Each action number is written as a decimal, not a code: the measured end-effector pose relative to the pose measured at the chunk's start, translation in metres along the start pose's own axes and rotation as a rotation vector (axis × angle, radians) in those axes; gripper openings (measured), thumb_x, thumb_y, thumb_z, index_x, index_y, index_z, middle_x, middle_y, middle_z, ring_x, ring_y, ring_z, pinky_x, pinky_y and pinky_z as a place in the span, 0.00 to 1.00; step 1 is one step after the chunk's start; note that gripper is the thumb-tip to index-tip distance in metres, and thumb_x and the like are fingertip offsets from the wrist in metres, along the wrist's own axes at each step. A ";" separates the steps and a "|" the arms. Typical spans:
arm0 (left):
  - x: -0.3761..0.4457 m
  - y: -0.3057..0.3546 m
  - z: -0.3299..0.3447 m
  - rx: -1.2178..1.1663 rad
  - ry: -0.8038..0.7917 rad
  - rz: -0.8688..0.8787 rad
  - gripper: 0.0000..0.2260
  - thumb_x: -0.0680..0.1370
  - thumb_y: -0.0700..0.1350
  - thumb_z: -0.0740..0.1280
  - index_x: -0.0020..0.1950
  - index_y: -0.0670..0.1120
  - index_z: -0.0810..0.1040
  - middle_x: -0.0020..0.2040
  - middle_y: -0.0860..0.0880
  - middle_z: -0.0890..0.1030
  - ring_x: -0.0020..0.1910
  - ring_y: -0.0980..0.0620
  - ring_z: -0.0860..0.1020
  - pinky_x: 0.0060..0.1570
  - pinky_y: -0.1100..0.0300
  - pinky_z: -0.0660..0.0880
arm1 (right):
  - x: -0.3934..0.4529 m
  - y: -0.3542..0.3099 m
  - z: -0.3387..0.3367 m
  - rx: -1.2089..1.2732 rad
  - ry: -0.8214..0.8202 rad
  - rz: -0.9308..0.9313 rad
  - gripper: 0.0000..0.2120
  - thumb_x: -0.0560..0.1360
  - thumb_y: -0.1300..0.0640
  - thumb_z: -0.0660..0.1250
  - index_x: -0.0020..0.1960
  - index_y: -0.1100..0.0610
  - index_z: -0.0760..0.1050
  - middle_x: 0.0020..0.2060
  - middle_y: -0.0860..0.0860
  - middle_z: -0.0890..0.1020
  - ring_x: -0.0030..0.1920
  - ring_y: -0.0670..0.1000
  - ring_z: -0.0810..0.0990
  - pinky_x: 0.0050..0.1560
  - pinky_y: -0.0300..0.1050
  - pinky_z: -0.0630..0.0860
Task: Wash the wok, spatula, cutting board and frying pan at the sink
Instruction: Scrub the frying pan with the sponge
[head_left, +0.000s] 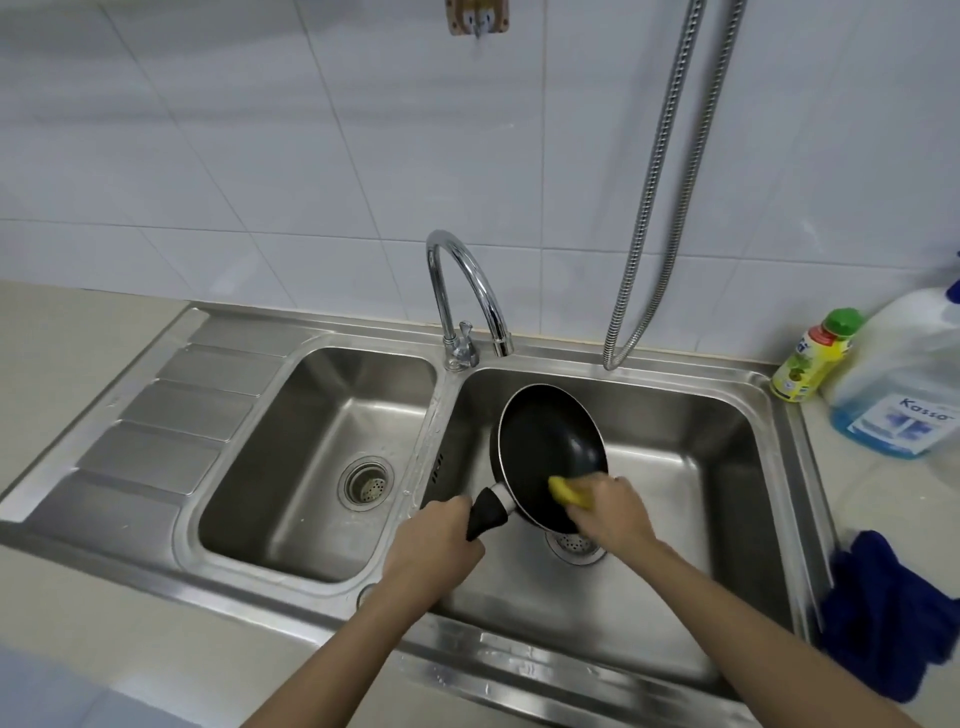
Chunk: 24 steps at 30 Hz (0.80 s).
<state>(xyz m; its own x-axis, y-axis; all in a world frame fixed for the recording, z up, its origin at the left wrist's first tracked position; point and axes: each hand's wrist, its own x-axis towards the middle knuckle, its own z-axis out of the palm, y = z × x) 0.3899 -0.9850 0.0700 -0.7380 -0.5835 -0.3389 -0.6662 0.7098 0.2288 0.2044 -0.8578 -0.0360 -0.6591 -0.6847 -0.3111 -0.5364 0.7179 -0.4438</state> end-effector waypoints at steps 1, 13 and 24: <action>0.000 0.000 0.001 0.001 0.006 -0.004 0.06 0.74 0.46 0.63 0.50 0.46 0.72 0.41 0.49 0.76 0.39 0.47 0.75 0.36 0.58 0.66 | -0.006 -0.007 0.003 0.114 -0.090 0.001 0.14 0.71 0.48 0.65 0.55 0.43 0.80 0.48 0.47 0.83 0.50 0.53 0.79 0.47 0.43 0.74; -0.018 0.005 -0.003 -0.336 -0.274 -0.016 0.05 0.70 0.39 0.66 0.44 0.44 0.73 0.33 0.50 0.74 0.25 0.54 0.72 0.23 0.64 0.68 | 0.020 -0.007 -0.021 -0.317 0.121 -0.149 0.20 0.75 0.53 0.63 0.67 0.49 0.71 0.66 0.47 0.73 0.57 0.57 0.73 0.57 0.48 0.70; 0.005 0.002 0.017 -0.632 -0.198 -0.148 0.09 0.72 0.40 0.69 0.48 0.46 0.70 0.32 0.48 0.74 0.21 0.57 0.68 0.18 0.65 0.63 | -0.008 0.006 -0.033 0.000 0.087 -0.259 0.21 0.70 0.42 0.56 0.58 0.45 0.80 0.53 0.45 0.82 0.53 0.51 0.78 0.56 0.46 0.73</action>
<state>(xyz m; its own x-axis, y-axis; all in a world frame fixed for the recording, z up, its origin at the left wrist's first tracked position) 0.3866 -0.9796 0.0534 -0.6409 -0.5305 -0.5548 -0.7376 0.2255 0.6364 0.1892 -0.8446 -0.0087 -0.5427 -0.8321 -0.1141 -0.6929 0.5203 -0.4992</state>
